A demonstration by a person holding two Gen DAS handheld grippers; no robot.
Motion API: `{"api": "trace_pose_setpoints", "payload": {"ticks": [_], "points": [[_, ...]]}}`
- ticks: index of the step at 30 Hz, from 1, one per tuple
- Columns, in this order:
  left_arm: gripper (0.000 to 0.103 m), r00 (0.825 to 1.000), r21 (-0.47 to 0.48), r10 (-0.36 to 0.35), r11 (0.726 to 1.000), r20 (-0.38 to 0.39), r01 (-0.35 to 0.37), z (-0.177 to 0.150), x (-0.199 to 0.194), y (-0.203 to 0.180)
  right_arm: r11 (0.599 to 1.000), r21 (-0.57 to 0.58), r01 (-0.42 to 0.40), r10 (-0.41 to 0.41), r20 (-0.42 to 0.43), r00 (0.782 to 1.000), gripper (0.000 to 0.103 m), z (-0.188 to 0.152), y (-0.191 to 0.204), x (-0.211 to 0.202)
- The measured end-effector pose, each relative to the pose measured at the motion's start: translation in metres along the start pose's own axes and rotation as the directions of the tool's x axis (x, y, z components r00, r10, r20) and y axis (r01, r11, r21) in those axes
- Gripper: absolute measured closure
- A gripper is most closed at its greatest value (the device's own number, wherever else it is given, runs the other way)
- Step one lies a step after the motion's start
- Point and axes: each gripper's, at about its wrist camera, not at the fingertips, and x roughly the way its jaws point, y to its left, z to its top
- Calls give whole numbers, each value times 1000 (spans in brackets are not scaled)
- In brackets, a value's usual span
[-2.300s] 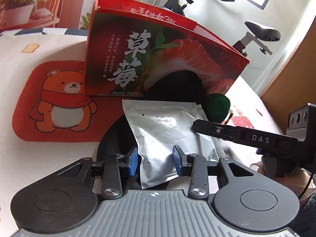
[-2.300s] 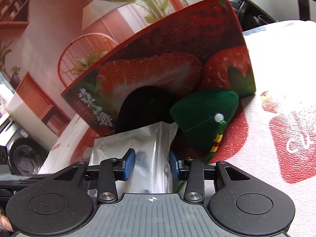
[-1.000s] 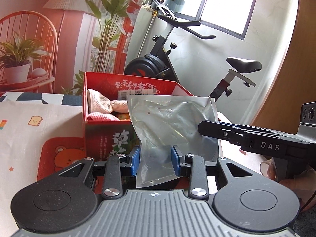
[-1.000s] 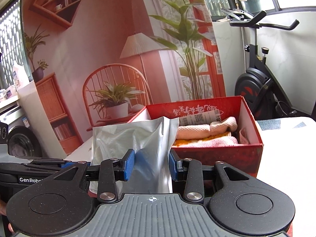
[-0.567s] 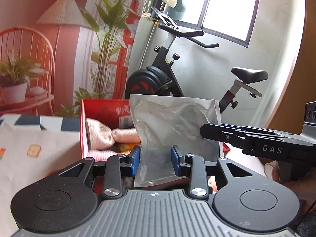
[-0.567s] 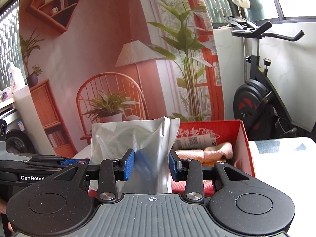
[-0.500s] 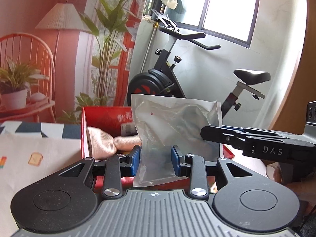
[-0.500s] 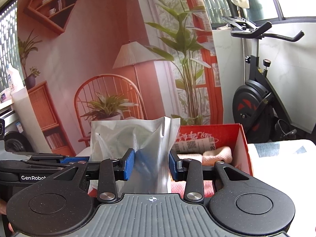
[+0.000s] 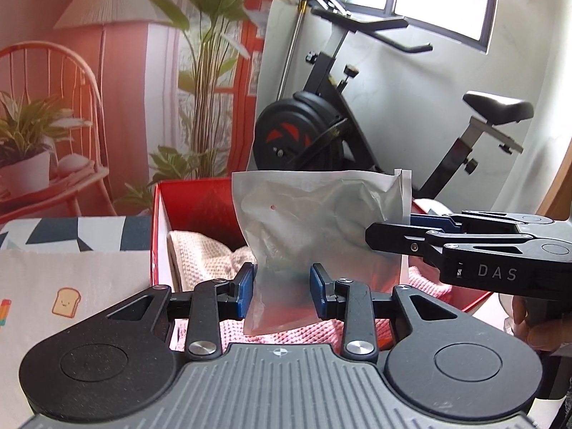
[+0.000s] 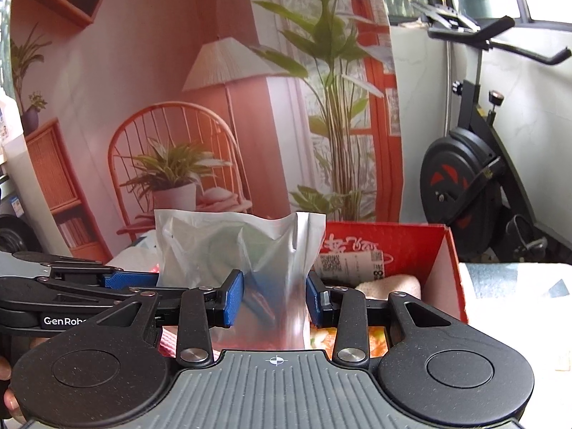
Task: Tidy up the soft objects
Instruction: 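Lower the pouch into the box and open the left tool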
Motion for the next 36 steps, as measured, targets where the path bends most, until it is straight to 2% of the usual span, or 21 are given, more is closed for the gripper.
{"api": "trace_pose_setpoints", "payload": {"ticks": [6,8,9,11,12,15,17,18,23,27,31,36], "points": [[67,999,17,-3,1000,-51,4,-4,16,3,999,28,36,-35,-39,999,66,-13,-12,22],[66,999,18,4,1000,-50,-3,-4,19,3,996,29,84,-83,-48,995,65,-17,-13,25],[64,999,25,14,1000,-46,-12,-4,19,3,994,24,105,-104,-58,993,64,-19,-14,27],[53,999,43,37,998,-34,-35,-3,17,0,991,8,135,-134,-60,989,63,-23,-14,28],[51,999,50,40,998,-23,-39,-3,14,0,989,-3,148,-148,-56,987,62,-25,-14,26],[46,999,60,49,997,-10,-48,-3,7,-2,984,-19,174,-175,-27,984,52,-31,-13,17],[42,998,59,55,997,0,-55,-3,1,-3,981,-31,191,-191,-3,982,41,-35,-11,10],[40,998,58,57,997,9,-58,-3,-2,-4,979,-37,198,-198,8,980,39,-37,-10,6],[26,996,64,70,995,53,-73,-8,-23,-10,983,-36,179,-177,60,982,21,-45,-4,-18],[26,993,63,68,995,92,-74,-17,-46,-14,985,-46,165,-159,102,982,22,-54,3,-40],[27,989,31,83,996,119,-88,-27,-69,-12,987,-77,142,-134,109,985,24,-67,13,-57],[27,993,23,80,996,83,-82,-49,-83,-13,986,-102,134,-124,101,987,29,-84,20,-72]]}}
